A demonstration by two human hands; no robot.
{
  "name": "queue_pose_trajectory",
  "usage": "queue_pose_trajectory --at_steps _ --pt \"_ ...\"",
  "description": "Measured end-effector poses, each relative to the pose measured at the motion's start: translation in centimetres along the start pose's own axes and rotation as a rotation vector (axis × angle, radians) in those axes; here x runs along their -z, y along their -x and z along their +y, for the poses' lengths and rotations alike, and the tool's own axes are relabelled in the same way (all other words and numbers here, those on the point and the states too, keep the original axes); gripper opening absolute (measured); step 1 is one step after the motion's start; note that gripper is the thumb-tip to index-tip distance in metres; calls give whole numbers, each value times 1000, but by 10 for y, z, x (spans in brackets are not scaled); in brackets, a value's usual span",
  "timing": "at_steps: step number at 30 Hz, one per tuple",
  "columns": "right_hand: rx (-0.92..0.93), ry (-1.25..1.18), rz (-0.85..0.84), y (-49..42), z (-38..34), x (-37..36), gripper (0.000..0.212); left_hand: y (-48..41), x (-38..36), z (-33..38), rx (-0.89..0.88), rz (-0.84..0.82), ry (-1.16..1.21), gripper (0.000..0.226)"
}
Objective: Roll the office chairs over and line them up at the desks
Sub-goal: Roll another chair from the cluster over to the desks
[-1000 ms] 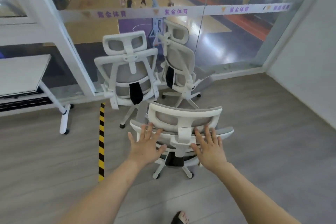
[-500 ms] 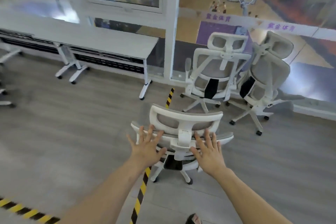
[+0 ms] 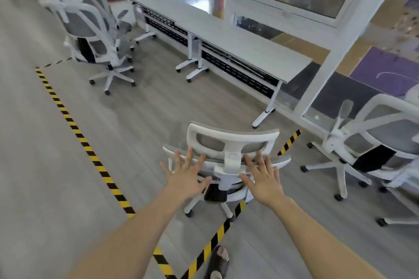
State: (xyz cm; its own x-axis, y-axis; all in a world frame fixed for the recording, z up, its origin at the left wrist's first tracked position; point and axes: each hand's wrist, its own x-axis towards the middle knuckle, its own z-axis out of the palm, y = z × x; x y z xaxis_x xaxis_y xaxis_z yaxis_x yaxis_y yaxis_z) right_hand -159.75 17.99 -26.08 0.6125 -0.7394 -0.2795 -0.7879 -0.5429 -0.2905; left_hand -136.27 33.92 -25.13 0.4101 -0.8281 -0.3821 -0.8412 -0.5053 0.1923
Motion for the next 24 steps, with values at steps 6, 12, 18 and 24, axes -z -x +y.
queue_pose_trajectory --at_steps 6,12,18,24 --pt "168 52 -10 -113 -67 6 64 -48 37 -71 142 3 83 85" --pt "297 89 -79 -222 -132 25 66 -106 70 -128 322 -13 120 89" --pt "393 119 -152 -316 -185 37 68 -148 108 -170 421 -18 143 88" --pt "459 127 -157 -399 -248 37 68 -197 142 -233 479 0 185 87"
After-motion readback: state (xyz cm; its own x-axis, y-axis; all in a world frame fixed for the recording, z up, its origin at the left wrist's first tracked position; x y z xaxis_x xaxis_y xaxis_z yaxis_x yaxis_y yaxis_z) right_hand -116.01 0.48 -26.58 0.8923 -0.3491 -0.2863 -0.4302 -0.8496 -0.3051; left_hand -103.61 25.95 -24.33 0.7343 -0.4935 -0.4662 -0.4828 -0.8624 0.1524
